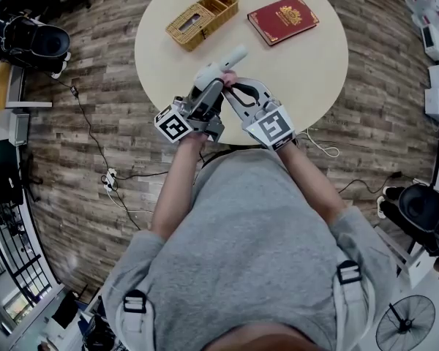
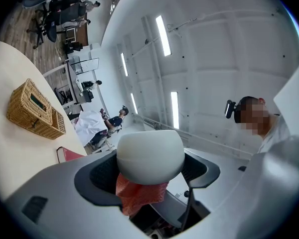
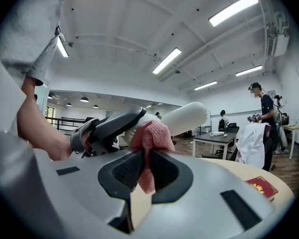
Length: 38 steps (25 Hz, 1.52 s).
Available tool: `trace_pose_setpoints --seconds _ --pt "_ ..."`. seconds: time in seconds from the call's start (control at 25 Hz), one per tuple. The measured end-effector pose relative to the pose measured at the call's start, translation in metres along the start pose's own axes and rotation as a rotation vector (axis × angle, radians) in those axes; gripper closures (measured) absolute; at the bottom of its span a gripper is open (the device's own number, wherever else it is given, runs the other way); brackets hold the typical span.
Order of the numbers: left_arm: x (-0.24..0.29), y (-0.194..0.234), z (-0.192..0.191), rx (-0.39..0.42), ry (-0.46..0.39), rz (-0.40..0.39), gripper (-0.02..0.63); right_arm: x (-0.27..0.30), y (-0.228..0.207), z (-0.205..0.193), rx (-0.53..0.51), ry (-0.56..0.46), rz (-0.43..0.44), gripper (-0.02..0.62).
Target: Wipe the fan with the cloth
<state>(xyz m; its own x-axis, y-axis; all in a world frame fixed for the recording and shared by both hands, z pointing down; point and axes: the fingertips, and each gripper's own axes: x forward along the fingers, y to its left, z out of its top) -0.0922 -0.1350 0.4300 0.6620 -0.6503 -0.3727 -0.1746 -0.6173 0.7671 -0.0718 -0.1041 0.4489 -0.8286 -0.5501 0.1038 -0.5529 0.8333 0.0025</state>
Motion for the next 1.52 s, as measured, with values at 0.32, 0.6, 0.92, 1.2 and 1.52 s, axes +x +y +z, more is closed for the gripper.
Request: trace_pose_setpoints --seconds 0.32,0.6,0.92,1.2,1.52 --pt "0.003 -0.004 -0.002 -0.013 -0.016 -0.015 0.224 0.004 0.020 -0.003 -0.045 0.022 0.047 0.555" --pt "0.006 -0.008 -0.005 -0.023 -0.020 -0.025 0.224 0.007 0.031 -0.005 -0.101 0.047 0.081 0.555" --pt "0.005 -0.007 -0.003 0.021 0.016 -0.024 0.224 -0.007 -0.009 0.000 -0.056 0.016 -0.030 0.555" --pt "-0.002 -0.002 -0.008 0.044 0.046 0.001 0.224 -0.028 -0.053 0.007 -0.039 -0.011 -0.146 0.555" --pt "-0.008 0.011 -0.007 0.090 0.085 0.040 0.224 -0.046 -0.088 0.006 -0.039 -0.024 -0.234 0.555"
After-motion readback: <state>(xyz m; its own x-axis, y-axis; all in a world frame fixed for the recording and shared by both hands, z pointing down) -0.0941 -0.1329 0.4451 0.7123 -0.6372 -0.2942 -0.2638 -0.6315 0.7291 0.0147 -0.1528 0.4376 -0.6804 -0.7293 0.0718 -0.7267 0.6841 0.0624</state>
